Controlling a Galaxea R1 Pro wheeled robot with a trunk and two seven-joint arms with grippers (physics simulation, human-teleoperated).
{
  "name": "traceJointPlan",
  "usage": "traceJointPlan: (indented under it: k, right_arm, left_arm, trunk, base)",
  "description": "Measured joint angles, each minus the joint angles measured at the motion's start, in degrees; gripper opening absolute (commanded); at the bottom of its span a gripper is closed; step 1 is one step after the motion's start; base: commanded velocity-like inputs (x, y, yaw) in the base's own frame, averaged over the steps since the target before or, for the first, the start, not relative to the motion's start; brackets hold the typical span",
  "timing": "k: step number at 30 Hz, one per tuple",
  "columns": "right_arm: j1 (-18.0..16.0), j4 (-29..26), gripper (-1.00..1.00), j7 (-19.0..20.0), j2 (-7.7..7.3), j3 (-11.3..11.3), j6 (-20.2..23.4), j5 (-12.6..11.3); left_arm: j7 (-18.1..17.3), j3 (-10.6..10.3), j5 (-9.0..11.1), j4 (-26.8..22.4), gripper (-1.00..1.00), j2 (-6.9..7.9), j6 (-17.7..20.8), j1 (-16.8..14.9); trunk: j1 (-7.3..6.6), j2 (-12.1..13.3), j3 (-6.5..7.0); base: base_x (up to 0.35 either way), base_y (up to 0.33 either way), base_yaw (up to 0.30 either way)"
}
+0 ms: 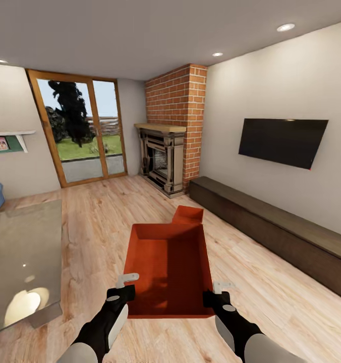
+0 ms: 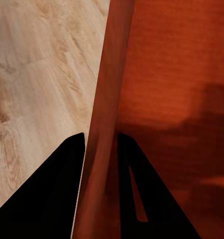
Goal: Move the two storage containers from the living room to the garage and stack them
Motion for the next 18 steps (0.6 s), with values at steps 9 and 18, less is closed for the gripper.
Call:
traceJointPlan:
  k: [9, 18]
  right_arm:
    - [0.0, 0.0, -1.00, 0.0, 0.01, -0.1, 0.0, 0.1]
    - [0.0, 0.0, -1.00, 0.0, 0.03, -0.2, 0.0, 0.2]
  left_arm:
    - [0.0, 0.0, 0.0, 0.0, -1.00, 0.01, 0.0, 0.0]
    - [0.0, -0.1, 0.1, 0.0, -1.00, 0.02, 0.0, 0.0]
  trunk:
    - [0.00, 0.0, 0.00]
    - [0.00, 0.0, 0.00]
  base:
    - [0.000, 0.000, 0.300]
    - [0.000, 0.000, 0.300]
